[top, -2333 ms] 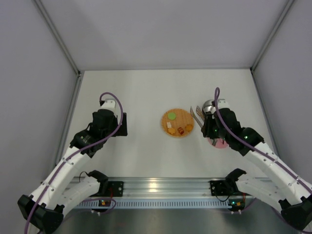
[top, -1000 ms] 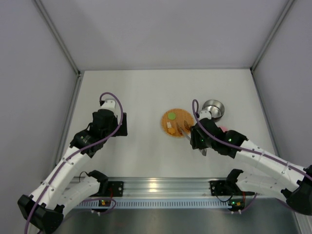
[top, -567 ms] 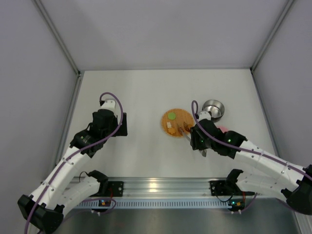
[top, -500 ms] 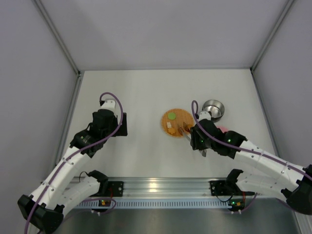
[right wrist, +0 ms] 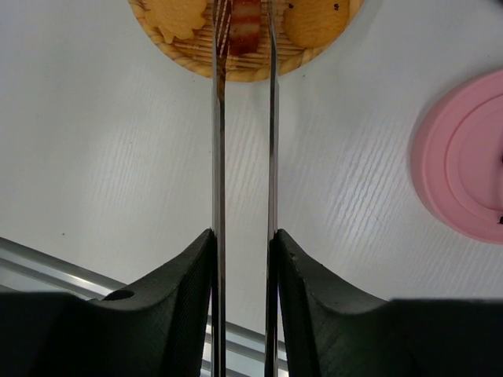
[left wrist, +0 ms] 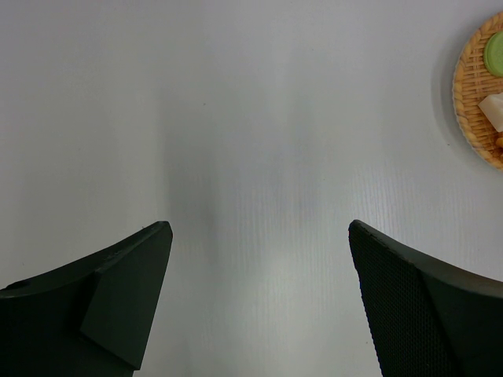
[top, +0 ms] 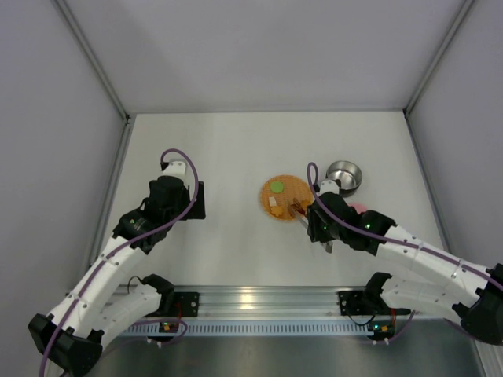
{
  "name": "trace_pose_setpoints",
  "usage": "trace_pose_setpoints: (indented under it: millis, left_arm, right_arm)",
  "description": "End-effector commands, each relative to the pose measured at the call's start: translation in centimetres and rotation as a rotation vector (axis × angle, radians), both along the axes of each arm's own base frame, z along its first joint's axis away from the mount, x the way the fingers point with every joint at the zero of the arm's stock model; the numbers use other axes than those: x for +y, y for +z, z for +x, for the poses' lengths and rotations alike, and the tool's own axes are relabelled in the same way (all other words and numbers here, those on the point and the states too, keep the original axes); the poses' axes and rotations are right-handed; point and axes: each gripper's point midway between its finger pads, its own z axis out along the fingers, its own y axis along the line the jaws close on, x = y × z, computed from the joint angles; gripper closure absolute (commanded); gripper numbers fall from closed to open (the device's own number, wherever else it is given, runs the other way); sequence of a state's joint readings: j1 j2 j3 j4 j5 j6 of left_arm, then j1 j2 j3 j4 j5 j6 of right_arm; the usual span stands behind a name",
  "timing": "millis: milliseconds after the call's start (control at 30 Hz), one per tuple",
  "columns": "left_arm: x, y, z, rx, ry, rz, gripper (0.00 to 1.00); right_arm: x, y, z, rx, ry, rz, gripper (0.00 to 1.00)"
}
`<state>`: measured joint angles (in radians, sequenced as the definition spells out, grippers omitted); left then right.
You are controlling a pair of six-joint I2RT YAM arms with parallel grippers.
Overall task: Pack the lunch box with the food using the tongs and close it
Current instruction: Pick up the fake food from the plate.
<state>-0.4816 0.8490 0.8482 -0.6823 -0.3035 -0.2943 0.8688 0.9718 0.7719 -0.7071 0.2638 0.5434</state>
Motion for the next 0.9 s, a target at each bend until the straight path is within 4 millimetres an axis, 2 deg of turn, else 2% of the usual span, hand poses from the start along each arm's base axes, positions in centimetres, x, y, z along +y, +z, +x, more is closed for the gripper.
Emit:
trace_pose_setpoints:
  millis: [0, 33, 100, 167, 333, 433, 533, 667, 867]
  left_arm:
    - [-0.2, 0.0, 0.3, -0.010, 0.002, -0.009, 0.01]
    - [-0.3, 0.0, 0.2, -0.011, 0.001, -0.010, 0.01]
    - [-0.2, 0.0, 0.2, -0.011, 0.002, -0.010, 0.01]
    - [-0.2, 0.0, 0.2, -0.011, 0.002, -0.010, 0.01]
    - [-0.3, 0.1, 0.3, -0.013, 0.001, -0.011, 0.01]
    - [-0.3, 0.0, 0.3, -0.011, 0.001, -0.010, 0.01]
    - [-0.2, 0.0, 0.2, -0.009, 0.001, -0.010, 0.01]
    - [-0.3, 0.0, 0.3, -0.011, 0.001, -0.010, 0.01]
    - [-0.3, 0.1, 0.2, -0.014, 0.001, -0.011, 0.01]
  right_arm:
    - [1.4, 1.0, 0.3, -0.033, 0.019, 0.045, 0.67]
    - [1.4, 1.0, 0.4, -0.034, 0.020, 0.044, 0.69]
    - [1.5, 1.2, 0.4, -0.037, 0.020, 0.049, 0.81]
    - [1.6, 1.6, 0.6, -0.045, 0.018, 0.055, 0.86]
    - [1.6, 3.1, 1.1, -0.076, 0.009, 0.054, 0.87]
    - [1.4, 5.1, 1.9, -0.125, -0.016, 0.058, 0.87]
    - [0.8, 6.3, 2.6, -0.158, -0.042, 0.035, 0.86]
    - [-0.7, 8.6, 3.8, -0.226, -0.111, 0.005, 0.84]
    - [-4.0, 9.0, 5.3, -0.251, -0.222, -0.051, 0.81]
